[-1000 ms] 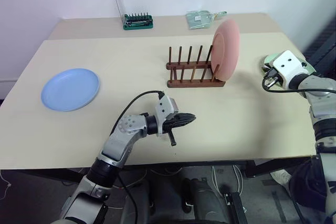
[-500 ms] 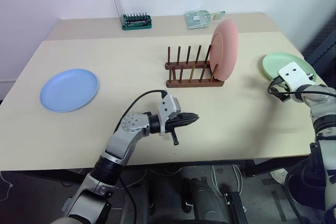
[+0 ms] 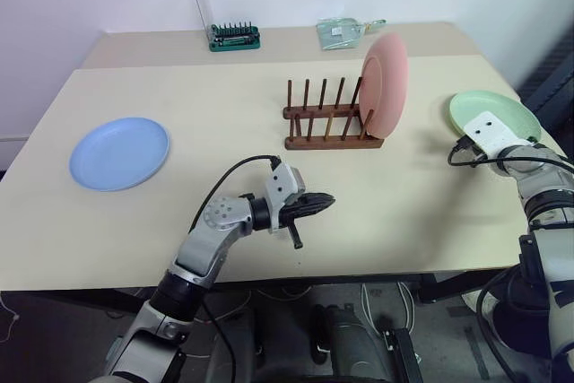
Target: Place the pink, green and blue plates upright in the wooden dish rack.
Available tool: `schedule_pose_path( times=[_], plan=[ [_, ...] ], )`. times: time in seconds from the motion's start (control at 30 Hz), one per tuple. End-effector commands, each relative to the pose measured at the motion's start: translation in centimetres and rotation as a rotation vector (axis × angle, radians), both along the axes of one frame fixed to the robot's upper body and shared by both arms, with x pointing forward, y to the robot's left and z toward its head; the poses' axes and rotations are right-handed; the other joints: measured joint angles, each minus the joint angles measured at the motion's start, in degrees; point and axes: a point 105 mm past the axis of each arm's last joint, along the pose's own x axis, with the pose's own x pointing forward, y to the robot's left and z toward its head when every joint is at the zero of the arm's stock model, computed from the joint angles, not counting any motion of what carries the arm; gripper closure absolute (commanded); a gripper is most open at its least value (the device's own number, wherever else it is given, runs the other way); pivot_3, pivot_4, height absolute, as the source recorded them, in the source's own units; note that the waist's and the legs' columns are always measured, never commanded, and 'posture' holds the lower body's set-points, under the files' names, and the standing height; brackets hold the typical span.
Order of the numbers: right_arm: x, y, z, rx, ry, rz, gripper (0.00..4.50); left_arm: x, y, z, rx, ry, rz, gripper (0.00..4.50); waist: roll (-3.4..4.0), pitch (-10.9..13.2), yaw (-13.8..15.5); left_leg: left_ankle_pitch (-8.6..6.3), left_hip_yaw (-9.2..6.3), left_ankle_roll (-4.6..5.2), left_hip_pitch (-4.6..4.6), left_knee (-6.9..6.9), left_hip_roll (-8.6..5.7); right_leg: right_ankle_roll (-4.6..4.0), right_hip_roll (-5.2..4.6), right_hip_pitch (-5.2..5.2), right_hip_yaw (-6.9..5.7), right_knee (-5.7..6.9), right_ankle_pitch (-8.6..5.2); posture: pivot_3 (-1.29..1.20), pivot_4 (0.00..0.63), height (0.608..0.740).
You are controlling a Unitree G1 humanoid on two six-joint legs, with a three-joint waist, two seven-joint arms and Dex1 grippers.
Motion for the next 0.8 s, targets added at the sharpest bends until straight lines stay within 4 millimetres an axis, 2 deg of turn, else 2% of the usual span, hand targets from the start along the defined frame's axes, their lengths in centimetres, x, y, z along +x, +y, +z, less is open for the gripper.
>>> schedule_pose_path(
  times=[0.03,0.37,0.53,0.63,0.67,0.8],
  plan=[
    [0.0,-0.6,1.1,-0.022,-0.045,-0.018,4.46,-0.3,0.0,1.0,-0.027,-0.031,-0.007,4.38,0.00,0.00,0.02,0.00,0.00,0.00,0.00,0.00,0.00,0.01,0.00,0.00,0.00,0.00,0.00,0.00,0.150,0.730],
    [-0.8,-1.0,0.8,-0.056,-0.054,0.047,4.46,-0.2,-0.4,1.1,-0.022,-0.034,-0.029,4.38,0.00,0.00,0.04,0.00,0.01,0.00,0.00,0.01,-0.02,0.05,0.00,0.01,0.01,0.00,0.02,0.00,0.150,0.730],
    [-1.2,-1.1,0.6,-0.004,-0.043,0.072,4.46,-0.3,-0.6,1.0,-0.019,-0.030,-0.045,4.38,0.00,0.00,-0.02,0.00,0.01,0.00,0.02,0.01,-0.02,0.08,0.01,0.01,0.02,0.01,0.03,0.00,0.150,0.730],
    [-1.5,-1.4,0.6,0.011,-0.033,0.061,3.68,-0.3,-0.7,1.0,-0.020,-0.029,-0.049,4.38,0.00,0.00,-0.02,0.00,0.00,0.00,0.03,0.01,-0.02,0.09,0.02,0.02,0.02,0.01,0.04,0.00,0.150,0.730],
    [-1.5,-1.6,0.7,-0.007,-0.038,0.052,3.29,-0.3,-0.7,1.0,-0.020,-0.030,-0.050,4.38,0.00,0.00,-0.02,0.00,0.00,0.00,0.03,0.01,-0.02,0.09,0.02,0.02,0.02,0.01,0.04,0.00,0.150,0.730],
    [-1.2,-1.9,1.4,-0.014,-0.076,0.010,1.28,-0.2,-0.8,1.0,-0.021,-0.029,-0.053,4.38,0.00,0.00,0.03,0.00,0.00,0.00,0.03,0.02,-0.02,0.10,0.01,0.02,0.02,0.02,0.04,0.00,0.150,0.730]
  ],
)
